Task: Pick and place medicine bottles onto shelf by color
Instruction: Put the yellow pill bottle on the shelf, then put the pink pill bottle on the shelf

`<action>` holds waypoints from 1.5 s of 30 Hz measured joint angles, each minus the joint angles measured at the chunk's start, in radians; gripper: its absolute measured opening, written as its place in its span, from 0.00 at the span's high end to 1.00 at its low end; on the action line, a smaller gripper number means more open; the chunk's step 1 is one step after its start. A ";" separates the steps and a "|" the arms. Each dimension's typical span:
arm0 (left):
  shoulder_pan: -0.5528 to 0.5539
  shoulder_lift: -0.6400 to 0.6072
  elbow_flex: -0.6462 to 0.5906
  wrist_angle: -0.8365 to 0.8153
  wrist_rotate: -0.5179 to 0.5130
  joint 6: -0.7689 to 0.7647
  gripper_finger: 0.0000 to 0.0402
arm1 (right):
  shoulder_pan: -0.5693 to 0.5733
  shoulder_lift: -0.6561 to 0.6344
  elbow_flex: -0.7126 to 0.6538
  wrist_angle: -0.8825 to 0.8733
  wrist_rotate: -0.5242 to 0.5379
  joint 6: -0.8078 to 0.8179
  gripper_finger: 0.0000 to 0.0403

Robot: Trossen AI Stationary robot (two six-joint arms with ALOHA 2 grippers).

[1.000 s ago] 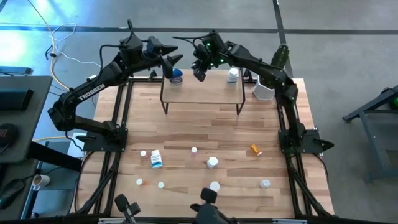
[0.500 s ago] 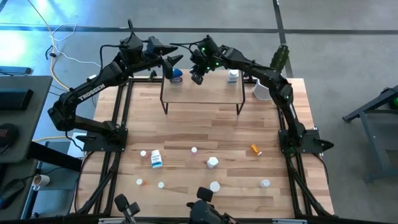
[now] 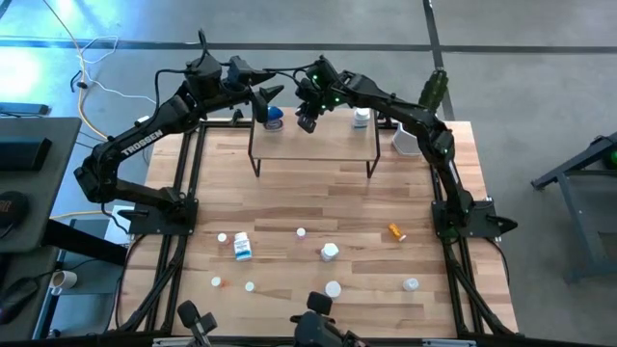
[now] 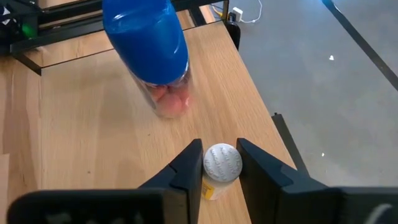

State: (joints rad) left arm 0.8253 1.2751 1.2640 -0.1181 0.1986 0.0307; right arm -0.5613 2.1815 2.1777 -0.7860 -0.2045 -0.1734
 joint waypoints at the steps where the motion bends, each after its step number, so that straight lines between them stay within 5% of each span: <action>1: 0.000 0.000 0.000 0.000 0.000 0.000 0.45 | 0.001 0.000 0.000 -0.001 0.006 0.001 0.79; 35: 0.000 0.000 0.000 -0.001 0.000 0.018 0.45 | 0.008 0.001 0.000 -0.026 0.039 0.000 0.77; 45: 0.000 0.000 0.000 -0.001 0.000 0.018 0.45 | 0.008 0.001 0.000 -0.026 0.040 0.001 0.62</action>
State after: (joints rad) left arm 0.8253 1.2751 1.2640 -0.1188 0.1985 0.0490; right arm -0.5533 2.1822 2.1777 -0.8120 -0.1646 -0.1727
